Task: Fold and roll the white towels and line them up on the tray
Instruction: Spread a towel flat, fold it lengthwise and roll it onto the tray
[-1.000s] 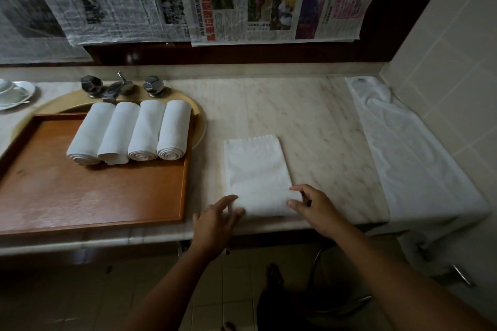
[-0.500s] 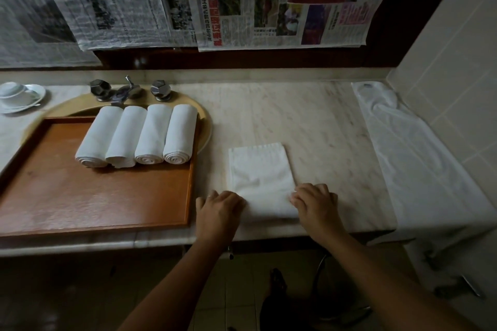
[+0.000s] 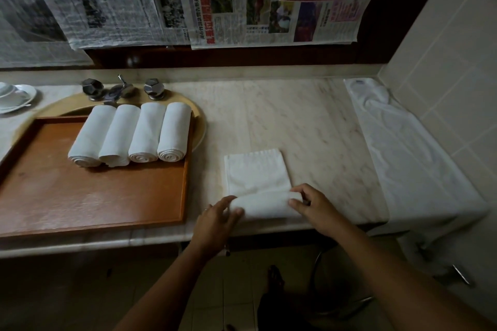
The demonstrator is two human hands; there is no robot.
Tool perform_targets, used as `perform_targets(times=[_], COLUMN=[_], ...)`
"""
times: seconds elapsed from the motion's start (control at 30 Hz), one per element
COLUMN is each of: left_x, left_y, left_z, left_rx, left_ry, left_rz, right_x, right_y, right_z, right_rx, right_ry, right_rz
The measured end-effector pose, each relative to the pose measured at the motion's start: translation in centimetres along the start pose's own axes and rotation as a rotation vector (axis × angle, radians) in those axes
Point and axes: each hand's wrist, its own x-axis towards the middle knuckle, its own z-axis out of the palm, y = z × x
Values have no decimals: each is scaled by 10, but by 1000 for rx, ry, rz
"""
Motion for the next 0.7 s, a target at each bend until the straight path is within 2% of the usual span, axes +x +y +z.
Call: perform_targets(times=[0.13,0.3,0.37,0.43,0.5,0.6,0.7], left_x=[12,16,15,15,13,1,-6], left_y=[17,31,32,32,30,25,15], left_z=[-9,-6,0,3,4,5,10], left_rx=[124,135,151,211,298,405,403], left_ry=[-35,243,300,338,368,327,214], left_rz=[-50,-43,5,61,155,254,173], right_x=[15,25,21,15,8,-2,-12], right_y=[-16,-29,-27,-25,-17,-1,8], right_z=[-7,-10,-7,3,12,14,13], right_rx=[-54,-268,-398,-536,-595,-550,-404], right_ry=[-20,79,202,322,354,290,206], right_rz=[83,132,39,-157,-293,-336,-269])
